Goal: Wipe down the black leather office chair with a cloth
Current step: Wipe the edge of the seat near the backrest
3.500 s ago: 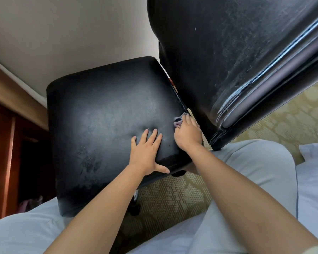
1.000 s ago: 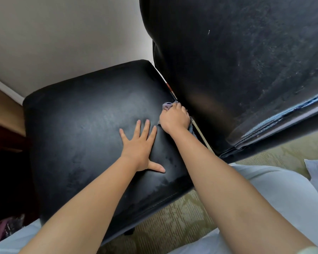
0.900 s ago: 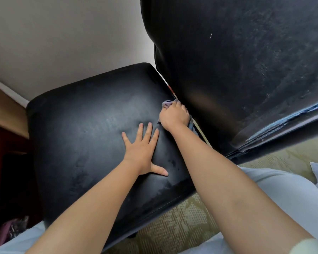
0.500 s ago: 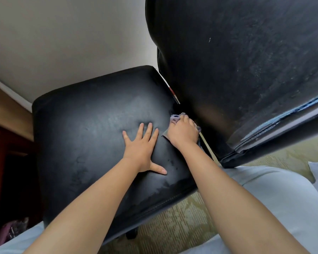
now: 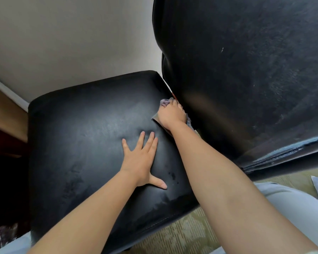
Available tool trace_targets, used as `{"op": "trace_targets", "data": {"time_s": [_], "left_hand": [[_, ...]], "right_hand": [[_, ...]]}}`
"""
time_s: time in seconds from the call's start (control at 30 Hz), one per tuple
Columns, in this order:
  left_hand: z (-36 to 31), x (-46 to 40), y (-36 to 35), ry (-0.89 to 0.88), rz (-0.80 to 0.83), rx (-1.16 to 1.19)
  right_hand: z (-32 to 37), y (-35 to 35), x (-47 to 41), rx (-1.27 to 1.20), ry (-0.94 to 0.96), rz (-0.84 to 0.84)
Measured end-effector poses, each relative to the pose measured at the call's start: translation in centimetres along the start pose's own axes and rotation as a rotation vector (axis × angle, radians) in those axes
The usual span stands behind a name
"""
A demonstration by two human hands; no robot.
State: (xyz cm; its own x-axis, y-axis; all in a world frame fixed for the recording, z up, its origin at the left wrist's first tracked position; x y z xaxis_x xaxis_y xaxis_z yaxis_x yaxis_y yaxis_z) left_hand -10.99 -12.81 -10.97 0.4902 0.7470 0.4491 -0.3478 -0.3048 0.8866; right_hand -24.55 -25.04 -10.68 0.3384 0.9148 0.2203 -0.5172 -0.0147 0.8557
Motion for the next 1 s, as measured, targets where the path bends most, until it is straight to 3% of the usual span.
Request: {"op": "trace_targets", "data": {"time_s": [0.37,0.7,1.0], "left_hand": [[-0.2,0.5,0.4,0.02,-0.002,-0.007],[-0.1,0.2,0.3,0.024,-0.003,-0.012],[-0.5,0.9,0.5,0.055,-0.001,-0.006]], "right_hand": [[-5.8,1.1,12.2,0.093,-0.102,-0.065],[-4.2,1.1,8.6,0.027,-0.072,0.028],[-7.9,0.4,18.0,0.078,-0.174,-0.087]]}}
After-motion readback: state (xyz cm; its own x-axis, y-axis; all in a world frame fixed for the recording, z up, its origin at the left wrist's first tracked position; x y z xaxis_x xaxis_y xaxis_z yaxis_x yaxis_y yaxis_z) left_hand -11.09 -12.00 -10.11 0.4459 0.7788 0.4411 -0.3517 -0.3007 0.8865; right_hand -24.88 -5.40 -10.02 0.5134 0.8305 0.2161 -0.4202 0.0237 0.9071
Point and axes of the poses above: each hand's wrist, its own x-axis away from the middle knuckle, its own y-axis out of the back of the hand, z = x × y, the point moved 3 cm from there along -x, towards the middle knuckle, and after that the axes turned 9 degrees about -x, right-handed, at the moved point
